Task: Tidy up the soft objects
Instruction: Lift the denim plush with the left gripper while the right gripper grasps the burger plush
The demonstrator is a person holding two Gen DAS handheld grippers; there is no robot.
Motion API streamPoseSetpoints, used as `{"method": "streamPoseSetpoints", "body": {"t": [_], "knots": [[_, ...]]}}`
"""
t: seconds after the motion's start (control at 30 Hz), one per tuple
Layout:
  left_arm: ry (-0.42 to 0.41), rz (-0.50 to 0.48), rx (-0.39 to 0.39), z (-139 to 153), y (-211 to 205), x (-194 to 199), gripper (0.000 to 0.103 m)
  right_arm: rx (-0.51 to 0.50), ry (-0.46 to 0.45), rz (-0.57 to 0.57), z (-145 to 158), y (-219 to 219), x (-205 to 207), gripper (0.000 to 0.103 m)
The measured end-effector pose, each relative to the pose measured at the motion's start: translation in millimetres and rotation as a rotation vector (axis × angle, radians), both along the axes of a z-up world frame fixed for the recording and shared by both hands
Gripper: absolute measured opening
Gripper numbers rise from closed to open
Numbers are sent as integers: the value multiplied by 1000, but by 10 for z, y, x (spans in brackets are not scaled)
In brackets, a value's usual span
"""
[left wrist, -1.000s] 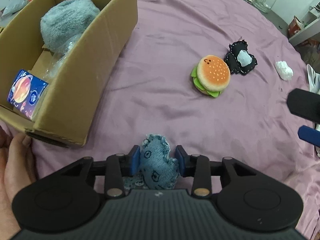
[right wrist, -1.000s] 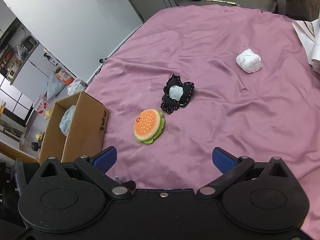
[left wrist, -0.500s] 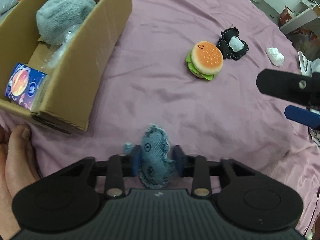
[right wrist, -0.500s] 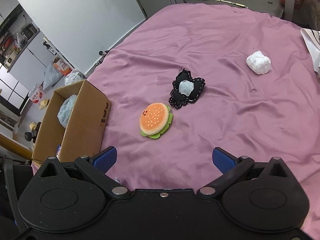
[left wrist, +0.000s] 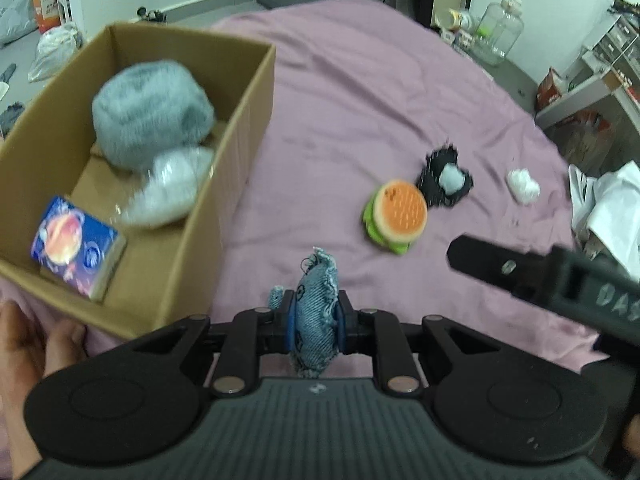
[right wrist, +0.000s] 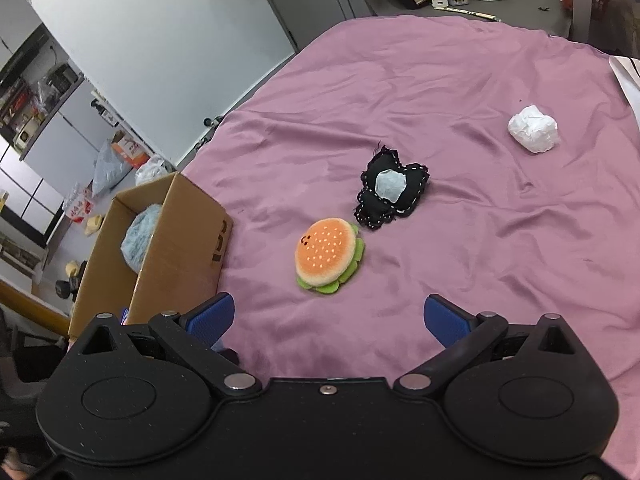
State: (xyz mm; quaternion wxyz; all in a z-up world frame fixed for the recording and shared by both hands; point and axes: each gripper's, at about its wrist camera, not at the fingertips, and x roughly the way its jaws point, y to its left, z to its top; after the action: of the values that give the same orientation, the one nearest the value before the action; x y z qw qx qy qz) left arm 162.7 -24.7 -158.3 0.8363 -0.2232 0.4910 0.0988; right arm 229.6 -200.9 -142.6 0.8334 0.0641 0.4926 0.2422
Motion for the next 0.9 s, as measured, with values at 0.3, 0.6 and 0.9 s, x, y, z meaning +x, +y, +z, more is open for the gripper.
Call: {"method": "streamPoseSetpoints", "body": {"t": [0.3,0.6,0.9], "knots": [[-86,4,18,131,114,132,18,58,-22,-49,-124,-11,110,102],[-124,3,6,131,271,212,18,70,-76,-84,-200,117,142,94],[-121,1,5,92,377,283,18,30,-127,-116,-431,288,127,86]]}}
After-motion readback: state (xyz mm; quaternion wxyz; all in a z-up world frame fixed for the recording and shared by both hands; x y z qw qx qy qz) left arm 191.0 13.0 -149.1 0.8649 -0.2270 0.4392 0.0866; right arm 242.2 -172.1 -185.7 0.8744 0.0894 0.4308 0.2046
